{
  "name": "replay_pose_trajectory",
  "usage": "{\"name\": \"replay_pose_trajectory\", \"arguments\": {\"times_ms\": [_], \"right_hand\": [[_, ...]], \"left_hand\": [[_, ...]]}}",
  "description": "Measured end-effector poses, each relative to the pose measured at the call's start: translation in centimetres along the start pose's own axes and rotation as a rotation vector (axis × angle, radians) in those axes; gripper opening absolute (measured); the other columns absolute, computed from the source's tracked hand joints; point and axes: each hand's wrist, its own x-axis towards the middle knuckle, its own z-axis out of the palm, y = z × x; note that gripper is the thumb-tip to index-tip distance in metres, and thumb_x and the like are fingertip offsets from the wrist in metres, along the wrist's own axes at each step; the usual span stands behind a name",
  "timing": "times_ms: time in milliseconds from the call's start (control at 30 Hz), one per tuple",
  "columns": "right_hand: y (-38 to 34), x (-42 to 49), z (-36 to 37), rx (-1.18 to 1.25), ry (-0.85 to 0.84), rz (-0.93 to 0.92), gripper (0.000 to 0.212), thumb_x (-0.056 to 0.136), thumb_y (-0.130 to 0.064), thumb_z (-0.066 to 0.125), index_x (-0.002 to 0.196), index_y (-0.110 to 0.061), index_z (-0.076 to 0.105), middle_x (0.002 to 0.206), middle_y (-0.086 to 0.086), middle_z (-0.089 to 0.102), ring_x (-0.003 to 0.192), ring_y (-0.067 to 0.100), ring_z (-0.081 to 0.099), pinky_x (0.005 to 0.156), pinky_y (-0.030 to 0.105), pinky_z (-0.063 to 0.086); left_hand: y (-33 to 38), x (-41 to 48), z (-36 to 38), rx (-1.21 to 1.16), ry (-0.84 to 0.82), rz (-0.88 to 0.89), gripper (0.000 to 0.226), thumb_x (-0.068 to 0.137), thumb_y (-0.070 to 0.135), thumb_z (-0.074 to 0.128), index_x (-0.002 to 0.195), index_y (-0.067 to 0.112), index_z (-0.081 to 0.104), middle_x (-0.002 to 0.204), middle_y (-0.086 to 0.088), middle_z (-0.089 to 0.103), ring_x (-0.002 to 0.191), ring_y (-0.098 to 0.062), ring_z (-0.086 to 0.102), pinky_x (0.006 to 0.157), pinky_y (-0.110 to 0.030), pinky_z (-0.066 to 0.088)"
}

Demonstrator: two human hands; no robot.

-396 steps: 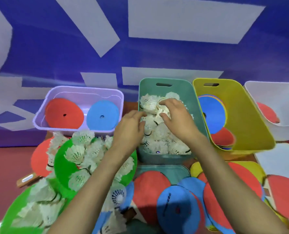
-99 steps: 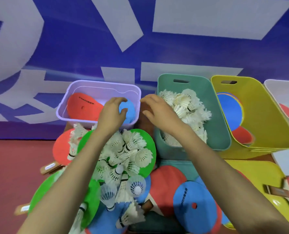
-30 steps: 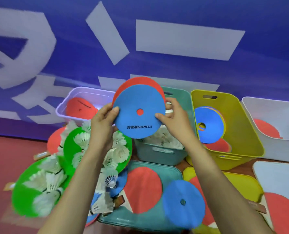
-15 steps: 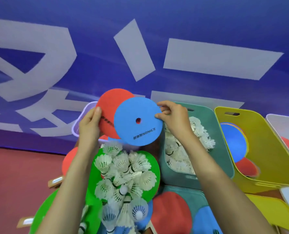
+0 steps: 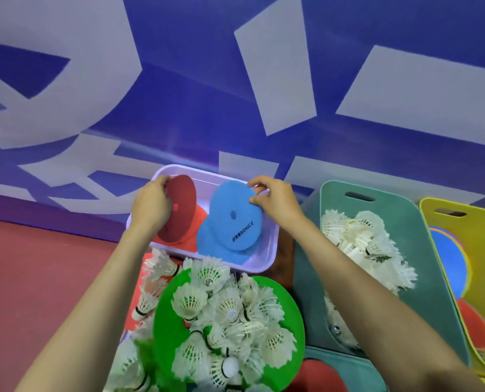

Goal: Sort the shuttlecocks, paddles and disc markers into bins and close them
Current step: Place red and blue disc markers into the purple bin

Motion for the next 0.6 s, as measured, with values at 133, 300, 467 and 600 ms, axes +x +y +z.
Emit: {"name": "replay_pose_trajectory", "arguments": {"times_ms": [133,300,467,600], "right_hand": [[2.0,2.6,3.0,-0.43,-0.224,-0.022,0.052,0.08,-0.001,0.061,0.129,-0.013,0.052,0.124,0.013,0.056,0.115,0.028,0.053,0.099,0.035,0.041],[2.5,2.8,3.5,-0.578,-0.363,-0.074,0.051,0.085,-0.013,0.063,0.132,-0.013,0.046,0.131,0.012,0.046,0.118,0.032,0.047,0.097,0.039,0.041],[2.4,1.6,2.8,-0.593,-0.397,-0.148,0.049,0.087,-0.02,0.062,0.133,-0.017,0.045,0.134,0.009,0.045,0.119,0.028,0.046,0.095,0.04,0.043],[1.5,-0.2,1.8,-0.62,-0.353,-0.204,0.051,0.088,-0.019,0.059,0.136,-0.017,0.041,0.135,0.009,0.043,0.121,0.03,0.044,0.091,0.04,0.042]], "left_hand": [[-2.4,3.1,2.7,0.115,-0.103,0.059,0.041,0.086,-0.004,0.047,0.124,0.005,0.058,0.117,-0.029,0.059,0.11,-0.045,0.053,0.093,-0.047,0.041],[-4.4,4.7,5.5,0.285,-0.206,0.122,0.055,0.078,-0.006,0.054,0.131,0.003,0.047,0.122,-0.028,0.05,0.113,-0.043,0.049,0.097,-0.048,0.04],[-4.9,5.0,6.7,0.356,-0.365,0.193,0.05,0.086,-0.001,0.044,0.136,0.002,0.041,0.139,-0.026,0.039,0.129,-0.039,0.038,0.108,-0.045,0.031],[-4.8,3.7,6.5,0.497,-0.428,0.114,0.051,0.098,0.016,0.026,0.148,0.01,0.021,0.155,-0.02,-0.011,0.143,-0.034,-0.011,0.117,-0.046,-0.003]]}}
